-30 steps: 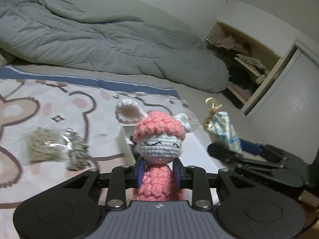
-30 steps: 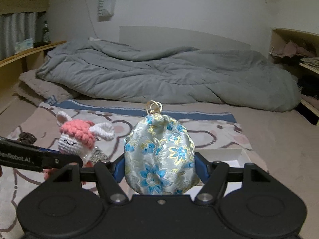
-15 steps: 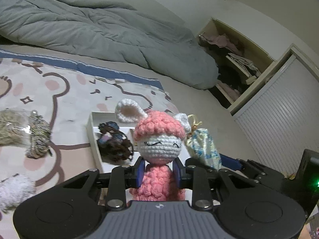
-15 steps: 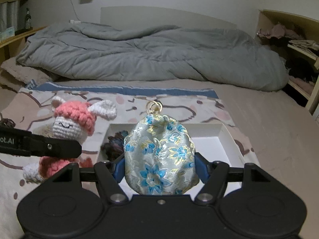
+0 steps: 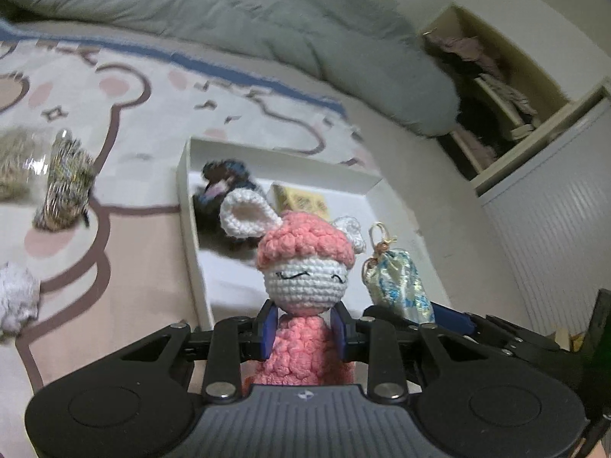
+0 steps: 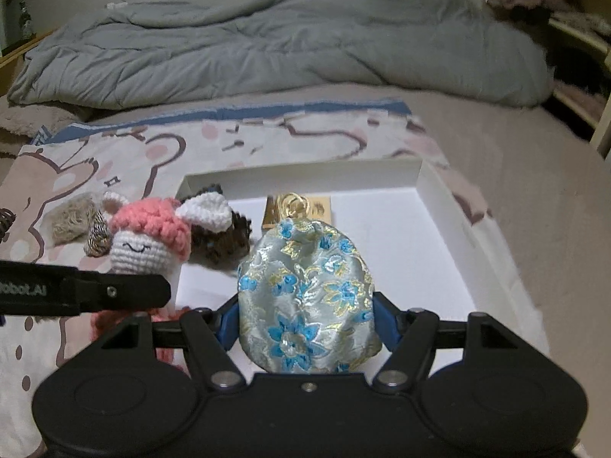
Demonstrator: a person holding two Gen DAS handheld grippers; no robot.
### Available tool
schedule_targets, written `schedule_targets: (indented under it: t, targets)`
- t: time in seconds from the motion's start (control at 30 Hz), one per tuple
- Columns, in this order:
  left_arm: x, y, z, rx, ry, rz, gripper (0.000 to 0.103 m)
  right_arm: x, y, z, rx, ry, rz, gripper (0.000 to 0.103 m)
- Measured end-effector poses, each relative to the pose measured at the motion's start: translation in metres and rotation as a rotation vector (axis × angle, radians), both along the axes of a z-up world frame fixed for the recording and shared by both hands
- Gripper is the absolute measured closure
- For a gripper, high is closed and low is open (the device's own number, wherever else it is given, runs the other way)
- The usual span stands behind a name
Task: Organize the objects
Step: 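Lower the pink bunny into the box with left tool while right tool lowers the floral pouch beside it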
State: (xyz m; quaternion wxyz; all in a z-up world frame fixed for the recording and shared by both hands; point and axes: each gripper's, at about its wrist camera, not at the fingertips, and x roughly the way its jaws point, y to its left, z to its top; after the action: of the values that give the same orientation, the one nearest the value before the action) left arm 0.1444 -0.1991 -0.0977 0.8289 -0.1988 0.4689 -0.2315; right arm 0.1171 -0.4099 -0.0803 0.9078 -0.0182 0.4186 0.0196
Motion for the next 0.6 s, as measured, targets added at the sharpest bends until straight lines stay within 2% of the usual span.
schedule_targets:
  t: [0.13,0.3,0.33,0.4,0.6]
  targets:
    - [0.003,-0.001,-0.011,0.034,0.036,0.009,0.072,0.004,0.000,-0.011,0.011,0.043,0.000,0.034]
    - [0.003,-0.002,-0.014,0.053,0.042,0.012,0.070,0.008,0.002,-0.018,0.026,0.074,0.002,0.033]
    - [0.003,-0.002,-0.014,0.056,0.045,0.006,0.067,0.009,0.002,-0.019,0.030,0.082,0.001,0.031]
    - [0.003,-0.003,-0.013,0.058,0.039,-0.002,0.065,0.009,0.001,-0.022,0.046,0.097,-0.006,0.017]
    - [0.001,-0.007,-0.010,0.085,0.029,-0.021,0.063,0.008,-0.004,-0.021,0.042,0.101,-0.040,0.017]
